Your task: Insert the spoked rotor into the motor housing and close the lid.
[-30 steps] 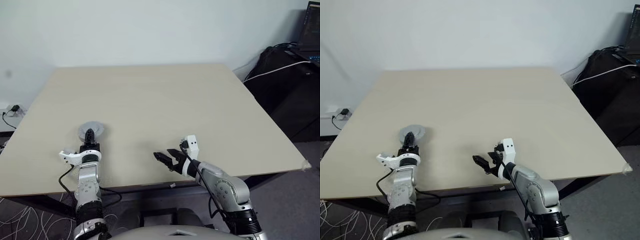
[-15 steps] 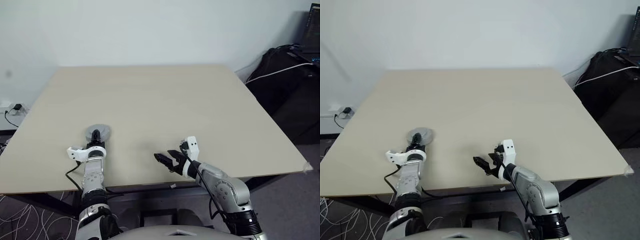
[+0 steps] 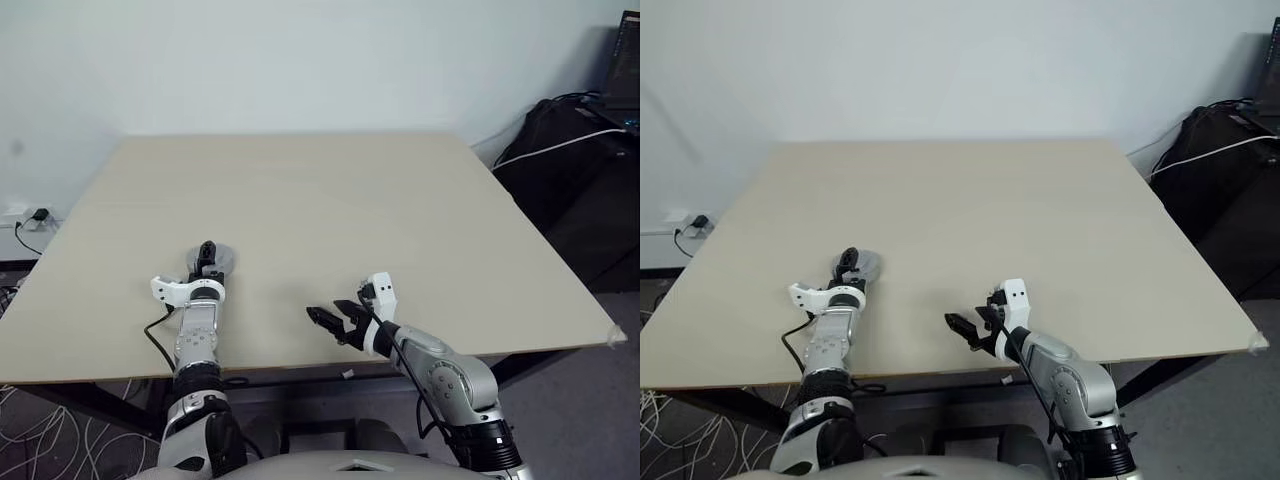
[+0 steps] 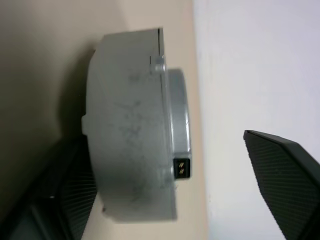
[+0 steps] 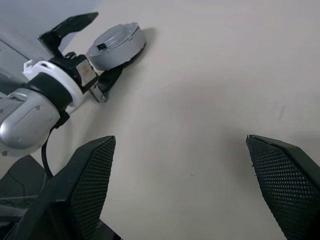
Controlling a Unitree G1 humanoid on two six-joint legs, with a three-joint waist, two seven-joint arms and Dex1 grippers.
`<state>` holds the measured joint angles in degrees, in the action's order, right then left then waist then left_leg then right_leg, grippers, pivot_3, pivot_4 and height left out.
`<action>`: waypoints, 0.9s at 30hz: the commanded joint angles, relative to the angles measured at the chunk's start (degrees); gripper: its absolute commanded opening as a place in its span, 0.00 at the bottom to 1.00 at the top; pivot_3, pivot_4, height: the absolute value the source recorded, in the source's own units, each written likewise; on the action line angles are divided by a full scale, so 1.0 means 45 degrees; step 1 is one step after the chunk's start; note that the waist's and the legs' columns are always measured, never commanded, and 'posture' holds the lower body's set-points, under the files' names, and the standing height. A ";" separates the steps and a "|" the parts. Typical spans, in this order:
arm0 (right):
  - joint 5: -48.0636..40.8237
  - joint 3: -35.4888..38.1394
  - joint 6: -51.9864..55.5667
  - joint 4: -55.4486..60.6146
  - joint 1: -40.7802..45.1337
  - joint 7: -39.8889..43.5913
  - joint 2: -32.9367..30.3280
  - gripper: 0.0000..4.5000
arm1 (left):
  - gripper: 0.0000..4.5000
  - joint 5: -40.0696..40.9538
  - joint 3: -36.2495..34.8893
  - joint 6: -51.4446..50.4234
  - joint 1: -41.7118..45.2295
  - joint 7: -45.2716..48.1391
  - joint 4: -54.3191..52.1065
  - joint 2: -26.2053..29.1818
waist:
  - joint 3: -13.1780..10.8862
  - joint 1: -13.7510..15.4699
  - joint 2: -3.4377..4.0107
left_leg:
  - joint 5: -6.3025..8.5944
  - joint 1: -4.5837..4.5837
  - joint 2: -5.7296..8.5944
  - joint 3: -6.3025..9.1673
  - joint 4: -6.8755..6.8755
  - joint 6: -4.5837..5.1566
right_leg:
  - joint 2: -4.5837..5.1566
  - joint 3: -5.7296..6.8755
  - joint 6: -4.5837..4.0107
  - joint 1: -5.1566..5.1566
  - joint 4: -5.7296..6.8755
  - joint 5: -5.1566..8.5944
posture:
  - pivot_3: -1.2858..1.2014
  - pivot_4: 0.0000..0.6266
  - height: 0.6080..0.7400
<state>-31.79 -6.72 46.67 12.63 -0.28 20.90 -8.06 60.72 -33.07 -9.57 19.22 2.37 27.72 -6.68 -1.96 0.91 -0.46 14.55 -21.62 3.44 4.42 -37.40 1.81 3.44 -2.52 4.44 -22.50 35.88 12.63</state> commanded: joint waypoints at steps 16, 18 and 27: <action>-0.0041 0.0097 -0.0168 0.0179 0.0560 0.0345 0.0023 1.00 | 1.00 0.0669 0.2745 -0.3005 -0.6474 -0.2816 -0.7025 -0.1577 | 0.0128 -0.0347 0.0107 | 0.0049 0.0019 -0.0013 -0.0018 0.0021 -0.0045 | 0.0014 -0.0009 0.0008 -0.0004 0.0001 0.0050 | 0.52 0.00 1.00; -0.0082 0.0172 -0.0201 0.0242 0.0545 0.0379 0.0026 1.00 | 1.00 0.0135 0.3573 -0.3174 -0.6999 -0.2361 -0.7781 -0.1119 | 0.0129 -0.0342 0.0110 | 0.0050 0.0027 -0.0011 -0.0025 0.0021 -0.0047 | 0.0019 -0.0013 0.0009 0.0004 0.0002 0.0050 | 0.52 0.00 1.00; 0.3161 -0.0953 -0.5222 0.0184 -0.0763 0.0460 -0.0610 1.00 | 1.00 -0.8561 0.8126 0.1262 -0.7562 0.0478 -0.8514 0.2309 | 0.0116 -0.0346 0.0130 | 0.0050 0.0005 -0.0013 -0.0029 0.0036 -0.0061 | 0.0012 -0.0004 -0.0002 -0.0026 -0.0006 0.0058 | 0.52 0.00 1.00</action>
<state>-20.65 -10.47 29.33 12.46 -3.92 22.60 -10.52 28.10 2.33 -8.87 -15.56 2.89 -9.73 2.97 -1.44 -0.64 0.12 14.75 -21.59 3.36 4.27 -37.17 1.50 3.50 -2.54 4.41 -22.64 35.86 12.91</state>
